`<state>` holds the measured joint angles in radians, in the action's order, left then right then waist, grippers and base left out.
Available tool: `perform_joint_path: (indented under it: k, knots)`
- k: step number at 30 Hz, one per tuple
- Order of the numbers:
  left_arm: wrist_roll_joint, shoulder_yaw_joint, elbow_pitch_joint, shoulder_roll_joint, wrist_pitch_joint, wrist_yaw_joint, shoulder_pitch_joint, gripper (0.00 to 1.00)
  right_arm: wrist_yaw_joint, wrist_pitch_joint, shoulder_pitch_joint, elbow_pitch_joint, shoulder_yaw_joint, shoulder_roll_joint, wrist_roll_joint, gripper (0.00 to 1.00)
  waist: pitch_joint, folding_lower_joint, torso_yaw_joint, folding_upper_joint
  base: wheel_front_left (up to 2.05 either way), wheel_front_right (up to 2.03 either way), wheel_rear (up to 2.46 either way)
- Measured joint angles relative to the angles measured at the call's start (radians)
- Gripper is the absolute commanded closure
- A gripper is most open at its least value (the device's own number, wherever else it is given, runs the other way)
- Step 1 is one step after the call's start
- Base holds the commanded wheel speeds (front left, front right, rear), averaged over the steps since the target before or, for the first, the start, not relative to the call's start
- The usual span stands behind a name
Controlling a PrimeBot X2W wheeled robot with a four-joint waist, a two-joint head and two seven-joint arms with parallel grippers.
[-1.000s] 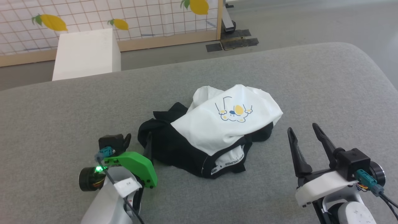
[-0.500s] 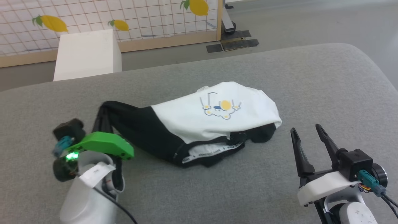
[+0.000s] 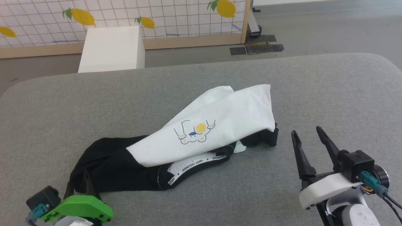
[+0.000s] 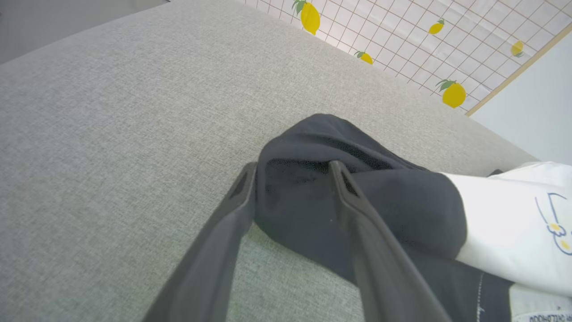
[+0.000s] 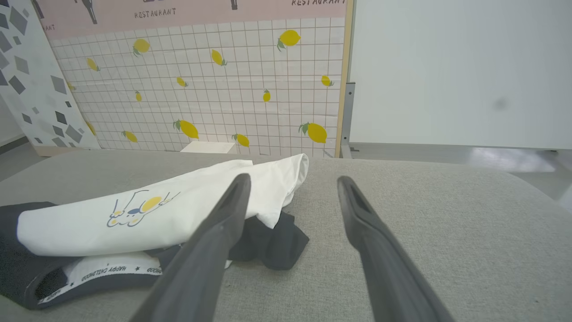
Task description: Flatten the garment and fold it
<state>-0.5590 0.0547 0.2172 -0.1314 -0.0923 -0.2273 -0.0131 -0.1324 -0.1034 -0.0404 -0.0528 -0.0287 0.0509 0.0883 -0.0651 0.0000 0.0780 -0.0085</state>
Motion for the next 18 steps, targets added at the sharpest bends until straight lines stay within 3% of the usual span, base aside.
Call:
perform_joint_path:
  k: [6, 16, 17, 18]
  knots:
    - [0.058, -0.055, -0.062, 0.012, -0.152, 0.087, 0.025, 0.00, 0.000, 0.083, -0.011, -0.030, 0.009, 0.000, -0.019, 0.00, -0.021, 0.0000, -0.031, 0.0000, 0.00, 0.00, 0.00]
    - [0.215, -0.050, -0.202, 0.073, -0.165, 0.150, 0.089, 0.00, 0.000, 0.301, -0.174, -0.212, -0.010, 0.000, -0.025, 0.00, -0.092, 0.0000, -0.083, 0.0000, 0.00, 0.00, 0.00]
    - [0.218, -0.050, -0.205, 0.074, -0.165, 0.153, 0.092, 0.00, 0.000, 0.307, -0.190, -0.228, -0.016, 0.000, -0.026, 0.31, -0.100, 0.0000, -0.088, 0.0000, 0.00, 0.00, 0.00]
    - [0.222, -0.051, -0.209, 0.075, -0.165, 0.153, 0.093, 0.00, 0.000, 0.307, -0.204, -0.240, -0.024, 0.000, -0.026, 0.71, -0.107, 0.0000, -0.094, 0.0000, 0.00, 0.00, 0.00]
